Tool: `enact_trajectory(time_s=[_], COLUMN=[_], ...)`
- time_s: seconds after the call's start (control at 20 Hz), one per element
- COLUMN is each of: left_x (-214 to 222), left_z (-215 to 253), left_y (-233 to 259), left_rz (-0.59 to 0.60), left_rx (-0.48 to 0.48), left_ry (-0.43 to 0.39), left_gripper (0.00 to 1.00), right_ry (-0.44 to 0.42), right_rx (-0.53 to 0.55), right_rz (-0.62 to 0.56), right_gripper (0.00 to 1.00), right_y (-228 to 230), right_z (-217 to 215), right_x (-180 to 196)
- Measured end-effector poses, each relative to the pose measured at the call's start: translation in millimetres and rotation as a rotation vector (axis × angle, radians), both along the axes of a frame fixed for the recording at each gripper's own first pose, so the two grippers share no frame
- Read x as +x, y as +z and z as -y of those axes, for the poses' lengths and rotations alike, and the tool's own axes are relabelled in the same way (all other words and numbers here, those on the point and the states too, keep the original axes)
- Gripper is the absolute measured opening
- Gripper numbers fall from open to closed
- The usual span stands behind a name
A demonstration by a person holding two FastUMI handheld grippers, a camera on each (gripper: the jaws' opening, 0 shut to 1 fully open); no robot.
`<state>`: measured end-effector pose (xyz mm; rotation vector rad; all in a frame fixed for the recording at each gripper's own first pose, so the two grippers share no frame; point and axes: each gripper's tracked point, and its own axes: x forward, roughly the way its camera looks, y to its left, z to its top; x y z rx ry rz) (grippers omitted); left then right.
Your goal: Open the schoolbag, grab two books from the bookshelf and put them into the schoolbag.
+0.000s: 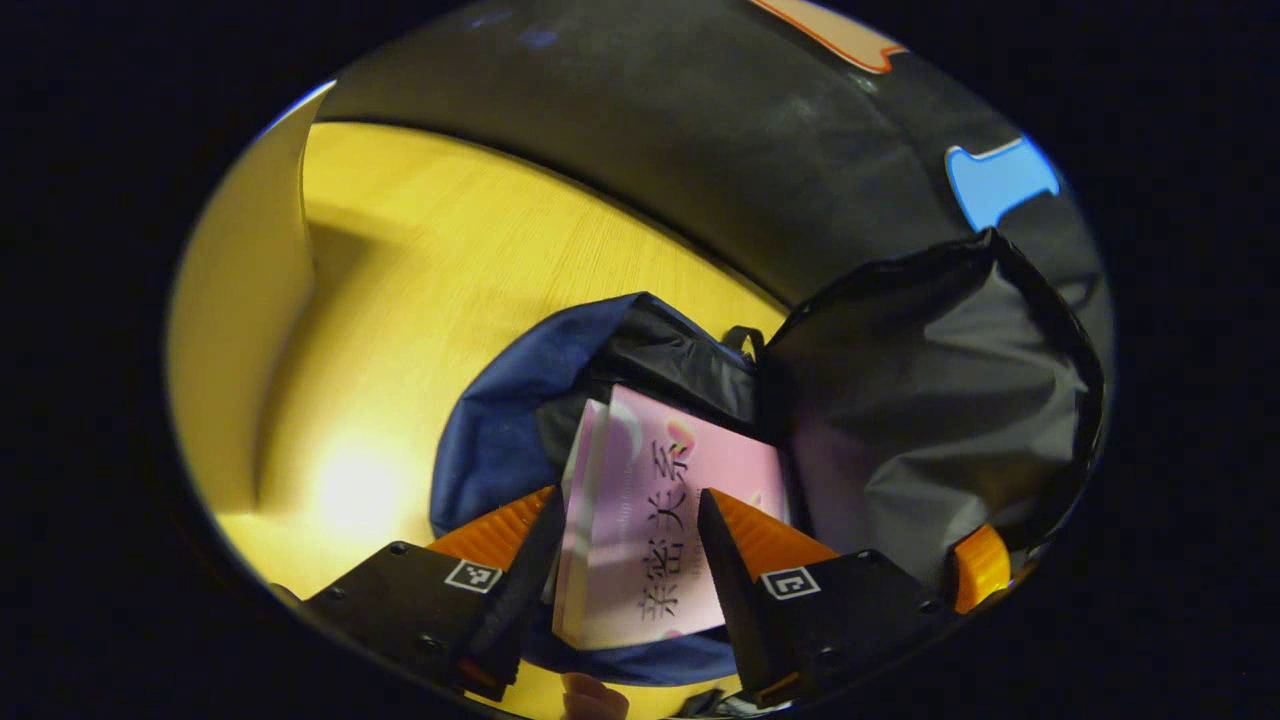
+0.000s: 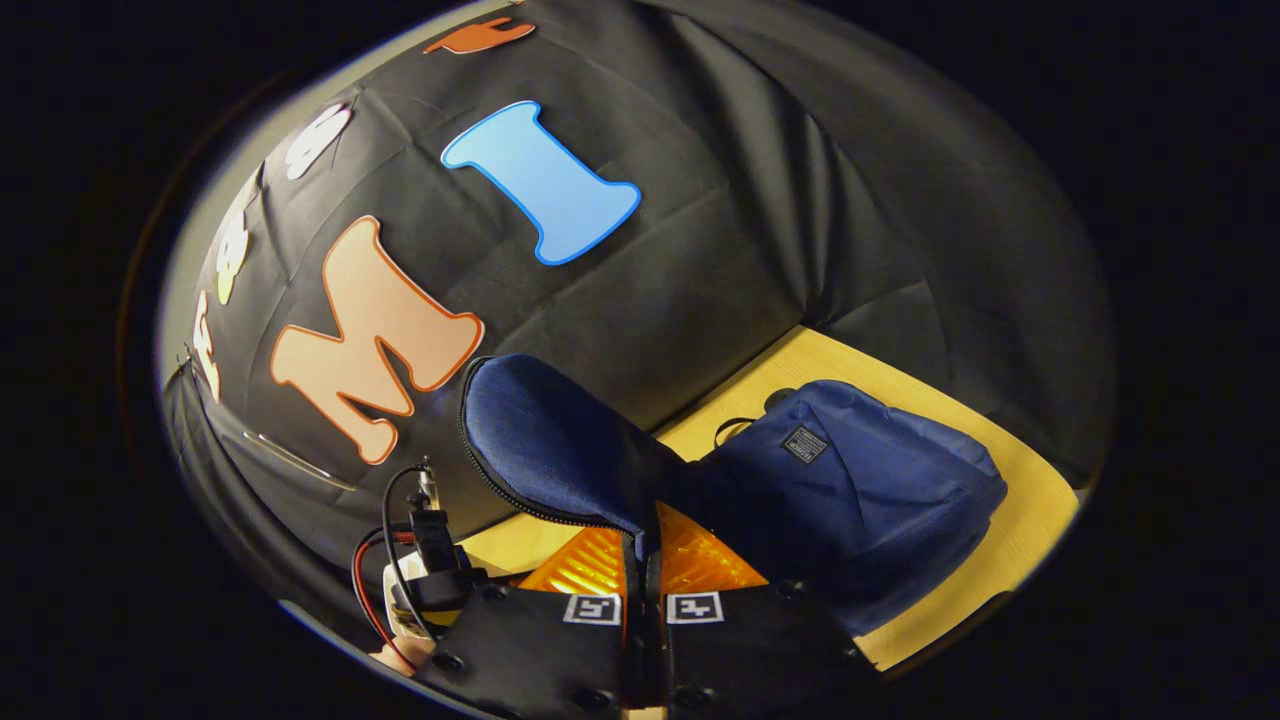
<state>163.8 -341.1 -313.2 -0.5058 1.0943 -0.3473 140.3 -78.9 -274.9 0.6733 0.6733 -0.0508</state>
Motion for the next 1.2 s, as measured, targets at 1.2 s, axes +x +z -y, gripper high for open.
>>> enact_trajectory(time_s=[1.2], left_x=[-91], left_z=[-257], left_y=[297], left_rz=[1.065], left_rx=[0.552], left_ry=[0.063], left_gripper=[0.97], right_ry=[0.051], right_rx=[-0.172], right_rz=[-0.035], right_gripper=[0.03], right_y=[-2], right_z=[-12], right_x=[-19])
